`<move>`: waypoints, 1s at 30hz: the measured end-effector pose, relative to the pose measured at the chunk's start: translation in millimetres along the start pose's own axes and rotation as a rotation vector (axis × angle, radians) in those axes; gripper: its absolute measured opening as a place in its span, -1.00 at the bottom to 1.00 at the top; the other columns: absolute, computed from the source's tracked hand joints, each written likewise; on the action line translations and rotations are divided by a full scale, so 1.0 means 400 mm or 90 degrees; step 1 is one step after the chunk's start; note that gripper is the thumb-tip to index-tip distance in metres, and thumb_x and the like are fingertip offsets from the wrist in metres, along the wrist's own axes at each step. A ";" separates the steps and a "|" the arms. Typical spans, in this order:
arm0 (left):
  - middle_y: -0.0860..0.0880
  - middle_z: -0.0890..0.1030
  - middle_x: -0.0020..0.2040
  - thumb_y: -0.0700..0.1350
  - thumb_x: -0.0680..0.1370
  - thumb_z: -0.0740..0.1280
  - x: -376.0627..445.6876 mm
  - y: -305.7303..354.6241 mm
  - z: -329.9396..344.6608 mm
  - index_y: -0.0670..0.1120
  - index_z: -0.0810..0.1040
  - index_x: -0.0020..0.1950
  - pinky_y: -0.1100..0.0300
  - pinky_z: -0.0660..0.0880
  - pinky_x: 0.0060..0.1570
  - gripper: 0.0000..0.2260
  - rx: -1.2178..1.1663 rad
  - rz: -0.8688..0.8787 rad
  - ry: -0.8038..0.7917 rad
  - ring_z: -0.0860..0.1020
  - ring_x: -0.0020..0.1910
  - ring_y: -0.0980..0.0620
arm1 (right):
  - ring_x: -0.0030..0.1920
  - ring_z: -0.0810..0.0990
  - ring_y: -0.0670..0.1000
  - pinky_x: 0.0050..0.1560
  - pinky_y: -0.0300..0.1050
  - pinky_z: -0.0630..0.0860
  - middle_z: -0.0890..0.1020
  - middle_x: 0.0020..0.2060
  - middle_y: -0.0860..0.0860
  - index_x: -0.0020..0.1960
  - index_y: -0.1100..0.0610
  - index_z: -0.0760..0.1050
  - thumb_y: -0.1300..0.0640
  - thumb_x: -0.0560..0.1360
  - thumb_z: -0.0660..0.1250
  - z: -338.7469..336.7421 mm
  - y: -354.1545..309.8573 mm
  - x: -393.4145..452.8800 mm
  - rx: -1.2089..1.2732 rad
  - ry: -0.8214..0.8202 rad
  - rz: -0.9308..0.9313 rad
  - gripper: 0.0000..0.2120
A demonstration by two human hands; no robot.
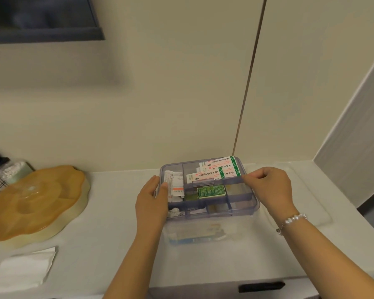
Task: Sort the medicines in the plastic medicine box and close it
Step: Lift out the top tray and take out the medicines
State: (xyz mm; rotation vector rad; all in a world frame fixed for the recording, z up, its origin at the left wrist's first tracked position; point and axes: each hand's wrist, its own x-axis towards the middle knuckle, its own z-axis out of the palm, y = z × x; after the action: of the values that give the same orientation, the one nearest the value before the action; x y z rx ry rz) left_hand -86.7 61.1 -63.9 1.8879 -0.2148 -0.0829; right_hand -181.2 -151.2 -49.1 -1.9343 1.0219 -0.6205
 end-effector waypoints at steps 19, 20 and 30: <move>0.23 0.60 0.09 -0.10 0.56 0.25 -0.007 0.073 0.044 0.19 0.42 0.32 0.25 0.62 -0.20 -0.65 -0.216 -0.045 -0.083 0.63 -0.11 0.21 | -0.20 0.59 -0.10 -0.42 -0.34 0.52 0.65 -0.21 -0.13 0.10 0.12 0.60 0.22 0.42 0.37 -0.135 -0.001 -0.010 0.223 -0.065 0.014 -0.75; 0.17 0.56 0.17 -0.10 0.56 0.25 -0.011 0.077 0.055 0.16 0.42 0.33 0.20 0.61 -0.13 -0.65 -0.217 -0.044 -0.071 0.61 -0.03 0.18 | -0.19 0.60 -0.10 -0.40 -0.33 0.52 0.66 -0.18 -0.11 0.12 0.10 0.59 0.21 0.43 0.36 -0.142 0.004 -0.011 0.227 -0.072 0.016 -0.74; 0.03 0.52 0.30 0.13 0.53 0.19 -0.025 0.091 0.157 0.08 0.40 0.36 0.12 0.52 0.14 -0.59 -0.236 -0.063 -0.218 0.52 0.21 0.03 | -0.17 0.67 0.05 -0.13 0.03 0.60 0.70 -0.17 0.10 0.13 0.10 0.56 0.20 0.46 0.34 -0.240 0.079 0.039 0.292 -0.054 0.147 -0.75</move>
State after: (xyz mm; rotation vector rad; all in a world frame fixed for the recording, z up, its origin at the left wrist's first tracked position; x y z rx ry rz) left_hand -110.6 -6.9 -50.4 1.5045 -0.3157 -0.4829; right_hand -255.6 -217.2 -24.9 -1.4094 0.9360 -0.5770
